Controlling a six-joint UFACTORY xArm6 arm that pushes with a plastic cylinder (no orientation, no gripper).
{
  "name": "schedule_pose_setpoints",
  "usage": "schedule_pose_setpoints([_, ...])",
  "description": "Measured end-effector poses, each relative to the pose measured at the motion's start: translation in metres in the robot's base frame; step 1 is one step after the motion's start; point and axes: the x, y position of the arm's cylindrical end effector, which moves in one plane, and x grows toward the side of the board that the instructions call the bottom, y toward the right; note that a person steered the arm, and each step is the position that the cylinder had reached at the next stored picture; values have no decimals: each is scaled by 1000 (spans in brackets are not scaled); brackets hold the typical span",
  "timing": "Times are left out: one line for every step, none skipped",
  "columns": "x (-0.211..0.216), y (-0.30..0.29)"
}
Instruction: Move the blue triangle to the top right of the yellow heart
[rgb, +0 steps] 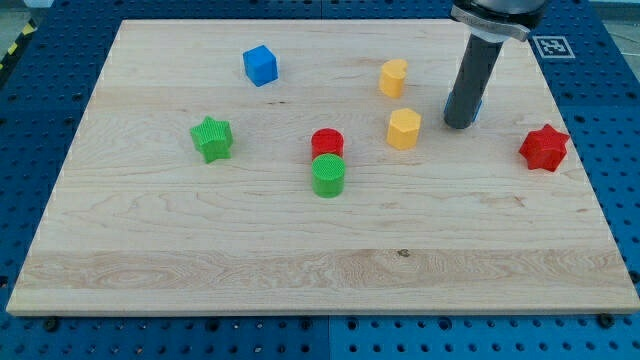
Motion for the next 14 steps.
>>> schedule_pose_setpoints([-15, -3])
schedule_pose_setpoints([-18, -4])
schedule_pose_setpoints([-2, 12])
schedule_pose_setpoints([17, 25])
schedule_pose_setpoints([4, 25])
schedule_pose_setpoints([-17, 25])
schedule_pose_setpoints([-19, 24])
schedule_pose_setpoints([-40, 14])
schedule_pose_setpoints([-42, 14])
schedule_pose_setpoints([-42, 14])
schedule_pose_setpoints([-59, 12])
schedule_pose_setpoints([-72, 7])
schedule_pose_setpoints([-73, 7])
schedule_pose_setpoints([-48, 19])
